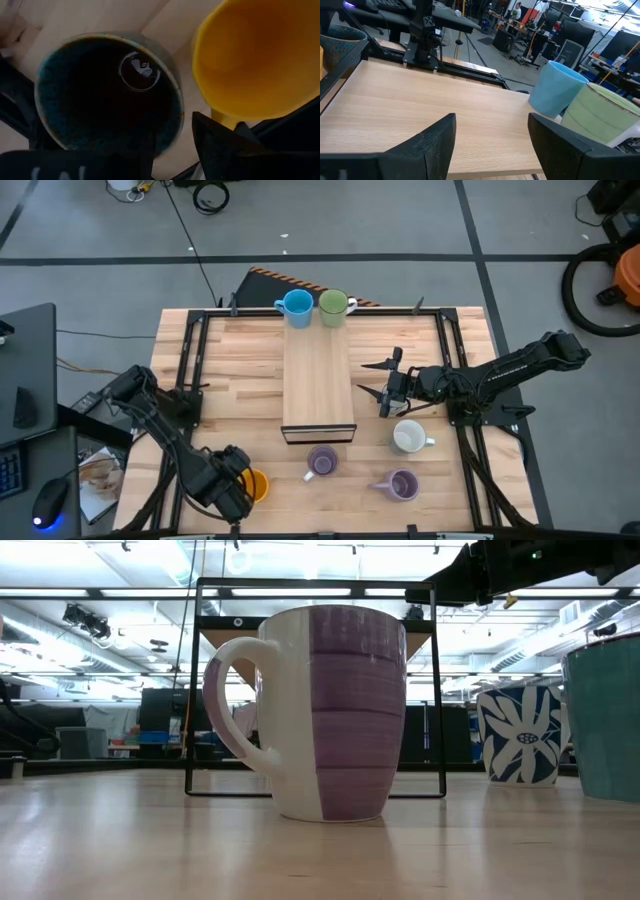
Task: Place coffee mugs
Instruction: Put the dark blue mug on the shelf
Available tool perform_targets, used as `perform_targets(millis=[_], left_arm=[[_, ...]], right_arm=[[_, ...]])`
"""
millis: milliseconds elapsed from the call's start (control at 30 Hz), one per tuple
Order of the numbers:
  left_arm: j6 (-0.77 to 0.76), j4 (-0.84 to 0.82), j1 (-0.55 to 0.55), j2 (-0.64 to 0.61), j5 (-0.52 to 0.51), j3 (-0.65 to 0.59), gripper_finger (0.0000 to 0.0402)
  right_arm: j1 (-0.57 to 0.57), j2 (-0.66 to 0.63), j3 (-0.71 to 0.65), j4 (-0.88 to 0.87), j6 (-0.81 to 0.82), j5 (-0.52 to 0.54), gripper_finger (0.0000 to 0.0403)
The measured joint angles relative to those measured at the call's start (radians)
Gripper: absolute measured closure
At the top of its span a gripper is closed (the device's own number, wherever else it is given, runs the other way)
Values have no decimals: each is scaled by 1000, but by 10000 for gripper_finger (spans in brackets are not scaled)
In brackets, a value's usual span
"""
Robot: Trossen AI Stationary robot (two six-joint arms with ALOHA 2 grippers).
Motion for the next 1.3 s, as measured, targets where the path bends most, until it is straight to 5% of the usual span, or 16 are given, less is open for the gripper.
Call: perform_targets(millis=[400, 1300], left_arm=[[10, -46, -12, 15, -43, 0, 310], [40, 119, -46, -86, -68, -261, 355]], right_arm=[[0, 0, 0, 11, 3, 0, 149], [3, 0, 0, 38, 0, -33, 149]])
